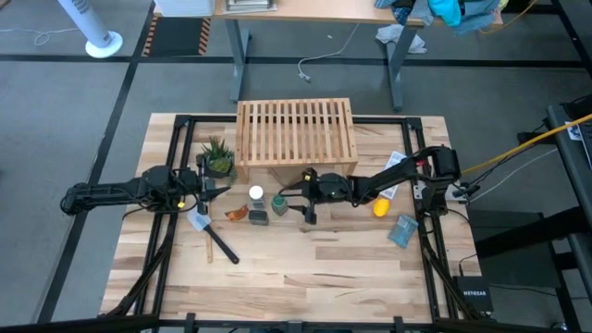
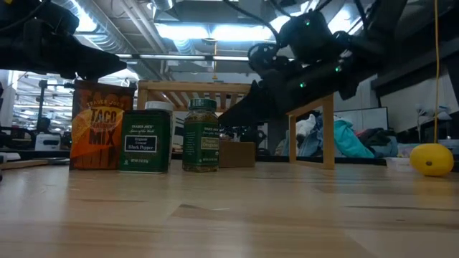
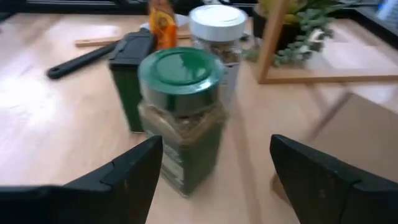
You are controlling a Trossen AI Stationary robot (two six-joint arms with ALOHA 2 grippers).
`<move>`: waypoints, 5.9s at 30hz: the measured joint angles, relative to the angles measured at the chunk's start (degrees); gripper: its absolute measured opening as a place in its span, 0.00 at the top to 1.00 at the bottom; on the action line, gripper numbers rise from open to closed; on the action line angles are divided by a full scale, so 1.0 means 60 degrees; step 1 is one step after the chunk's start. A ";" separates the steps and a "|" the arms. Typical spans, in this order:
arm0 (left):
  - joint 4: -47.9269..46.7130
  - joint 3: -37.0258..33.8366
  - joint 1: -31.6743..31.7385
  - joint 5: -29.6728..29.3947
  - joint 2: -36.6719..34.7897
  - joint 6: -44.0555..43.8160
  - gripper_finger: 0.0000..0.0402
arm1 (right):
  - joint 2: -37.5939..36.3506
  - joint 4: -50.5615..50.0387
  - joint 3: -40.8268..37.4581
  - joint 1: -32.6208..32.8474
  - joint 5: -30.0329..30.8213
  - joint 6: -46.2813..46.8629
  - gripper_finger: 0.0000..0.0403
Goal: Shelf spices
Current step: Put the green seasoning bottle on the shelf
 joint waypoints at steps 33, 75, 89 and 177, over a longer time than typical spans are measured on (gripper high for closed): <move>-0.0004 0.0000 0.0000 0.0018 0.0000 0.0000 0.55 | 0.0348 0.0815 0.0316 0.0979 0.0179 0.0455 0.25; -0.0007 0.0000 -0.0002 0.0018 0.0000 0.0000 0.55 | 0.2468 -0.0451 0.2492 0.0961 0.1015 0.0509 0.33; -0.0007 0.0000 -0.0004 0.0022 0.0000 0.0000 0.55 | 0.2463 -0.0185 0.2481 0.0968 0.0991 0.0511 0.50; -0.0044 -0.0002 -0.0002 0.0235 0.0000 0.0259 0.55 | 0.1655 -0.3407 0.7526 -0.2912 -0.2659 -0.0995 0.29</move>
